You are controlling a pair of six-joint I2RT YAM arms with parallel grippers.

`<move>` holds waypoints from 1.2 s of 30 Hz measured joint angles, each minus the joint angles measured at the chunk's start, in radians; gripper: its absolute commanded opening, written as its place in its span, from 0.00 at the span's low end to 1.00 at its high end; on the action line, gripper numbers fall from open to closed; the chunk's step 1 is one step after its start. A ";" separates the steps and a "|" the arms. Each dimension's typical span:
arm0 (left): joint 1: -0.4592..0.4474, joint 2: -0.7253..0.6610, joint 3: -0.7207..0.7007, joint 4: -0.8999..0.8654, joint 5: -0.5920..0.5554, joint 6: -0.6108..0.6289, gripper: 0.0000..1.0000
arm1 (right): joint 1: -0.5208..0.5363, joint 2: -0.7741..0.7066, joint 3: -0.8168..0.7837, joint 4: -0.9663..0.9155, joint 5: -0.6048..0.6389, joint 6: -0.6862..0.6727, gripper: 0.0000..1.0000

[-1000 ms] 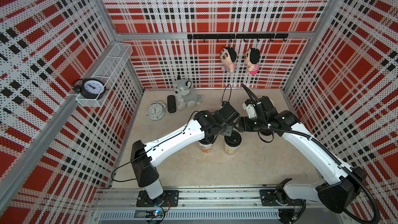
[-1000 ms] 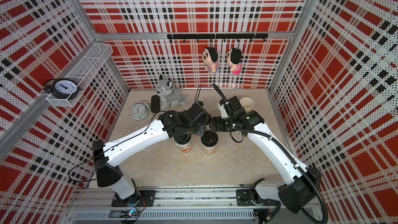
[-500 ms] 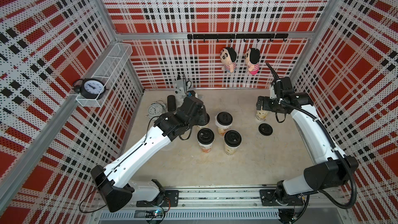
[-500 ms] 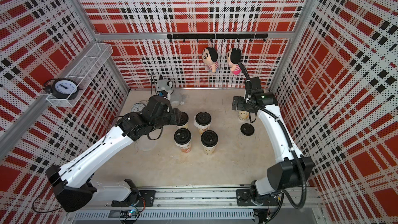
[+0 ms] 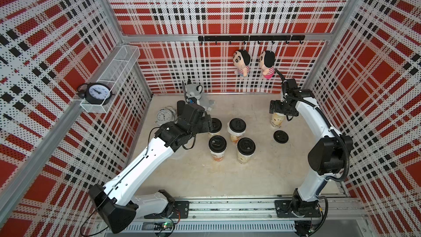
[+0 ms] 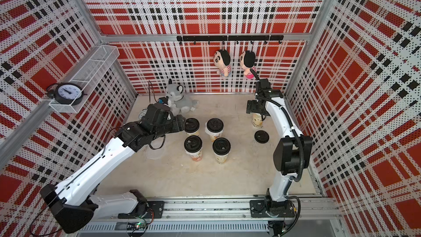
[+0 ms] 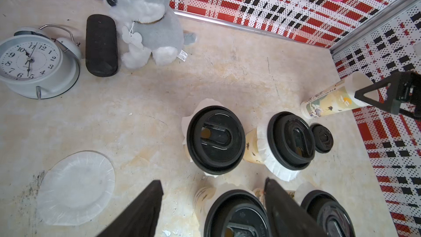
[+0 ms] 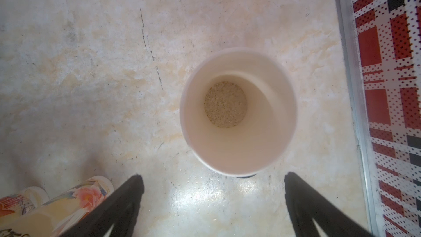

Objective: Put the leak-proof paper on the milk tea cups
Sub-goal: Pick up the cup at the center of the board.

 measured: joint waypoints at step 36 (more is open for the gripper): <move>0.011 0.030 0.010 0.003 0.019 0.013 0.74 | -0.055 0.162 0.125 0.014 -0.025 -0.003 0.96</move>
